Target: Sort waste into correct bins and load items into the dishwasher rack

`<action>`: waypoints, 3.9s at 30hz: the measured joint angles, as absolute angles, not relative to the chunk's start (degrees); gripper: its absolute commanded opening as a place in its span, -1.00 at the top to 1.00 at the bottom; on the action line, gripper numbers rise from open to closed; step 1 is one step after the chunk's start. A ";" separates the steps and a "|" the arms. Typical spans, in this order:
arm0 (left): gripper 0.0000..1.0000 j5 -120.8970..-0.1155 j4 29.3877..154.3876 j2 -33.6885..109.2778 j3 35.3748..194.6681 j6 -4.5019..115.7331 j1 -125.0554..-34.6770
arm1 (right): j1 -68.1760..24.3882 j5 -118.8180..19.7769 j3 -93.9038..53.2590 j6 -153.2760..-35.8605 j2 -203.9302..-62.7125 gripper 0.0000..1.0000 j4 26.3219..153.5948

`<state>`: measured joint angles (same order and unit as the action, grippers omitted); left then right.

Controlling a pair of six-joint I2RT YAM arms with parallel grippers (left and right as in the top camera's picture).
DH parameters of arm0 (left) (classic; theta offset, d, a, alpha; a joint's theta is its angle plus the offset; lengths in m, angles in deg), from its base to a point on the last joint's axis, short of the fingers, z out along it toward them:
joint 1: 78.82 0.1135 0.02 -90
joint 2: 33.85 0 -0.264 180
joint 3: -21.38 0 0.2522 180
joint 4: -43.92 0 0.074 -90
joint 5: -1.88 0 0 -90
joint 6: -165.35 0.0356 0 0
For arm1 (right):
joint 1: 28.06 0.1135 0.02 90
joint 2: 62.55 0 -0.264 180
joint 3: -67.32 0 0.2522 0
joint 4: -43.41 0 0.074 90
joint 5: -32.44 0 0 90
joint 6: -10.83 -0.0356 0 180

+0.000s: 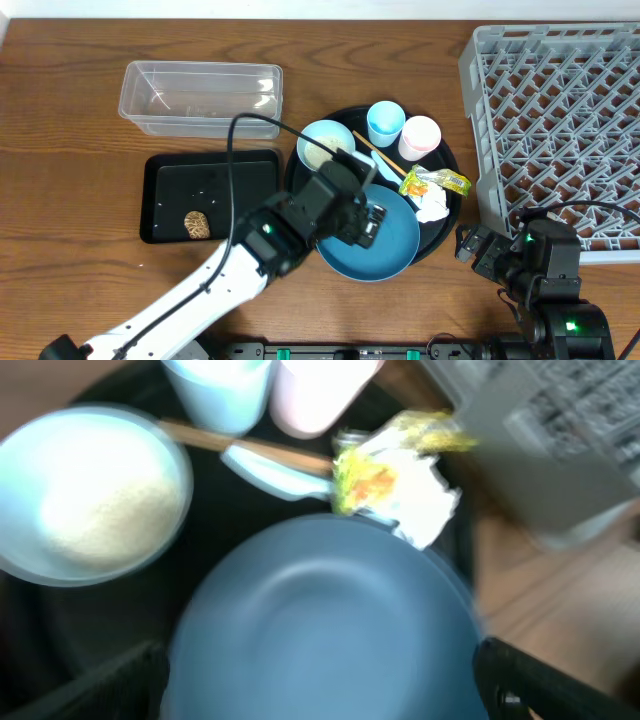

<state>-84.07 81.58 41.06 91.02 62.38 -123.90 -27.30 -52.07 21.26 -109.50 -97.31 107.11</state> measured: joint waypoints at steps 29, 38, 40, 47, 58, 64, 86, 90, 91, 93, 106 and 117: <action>-0.96 -82.08 96.07 62.90 112.31 45.40 -108.77 | -27.30 -52.07 21.26 -109.47 -97.31 -0.98 107.08; -0.99 -82.12 91.99 68.10 112.31 36.81 -107.15 | -27.30 -52.07 21.26 -109.50 -97.31 -0.99 107.11; -0.99 -82.14 91.18 68.65 112.31 35.12 -107.15 | -27.30 -52.07 21.26 -109.50 -97.31 -0.98 107.08; -0.99 -82.36 89.82 72.03 112.31 31.45 -107.15 | -27.30 -52.07 21.26 -109.47 -97.31 -0.99 107.11; -0.99 -85.64 90.46 74.11 112.31 24.76 -107.13 | -27.30 -52.07 21.26 -109.47 -97.31 -0.99 107.08; -0.89 -85.97 90.22 76.69 112.31 23.89 -107.09 | -27.30 -52.07 21.26 -109.50 -97.31 -0.98 107.11; -0.90 -86.12 91.61 77.10 112.31 28.26 -107.11 | -27.30 -52.07 21.26 -109.47 -97.31 -0.99 107.11; -0.94 -87.19 92.86 73.96 112.31 31.61 -107.11 | -27.30 -52.07 21.26 -109.47 -97.31 -0.99 107.08; -0.94 -87.37 92.93 72.34 112.31 32.44 -107.11 | -27.30 -52.07 21.26 -109.50 -97.31 -0.99 107.08; -0.95 -87.52 92.93 69.02 112.31 33.97 -107.11 | -27.30 -52.07 21.26 -109.50 -97.31 -0.98 107.08; -0.94 -83.30 91.83 68.60 112.66 56.48 -114.30 | -27.30 -52.07 21.26 -109.47 -97.31 -0.99 107.08; -0.93 -82.49 90.83 73.48 112.66 67.12 -114.50 | -27.30 -52.07 21.26 -109.50 -97.31 -0.99 107.08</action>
<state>-82.49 90.83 73.48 112.66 67.12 -114.50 -27.30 -52.07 21.26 -109.50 -97.31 107.08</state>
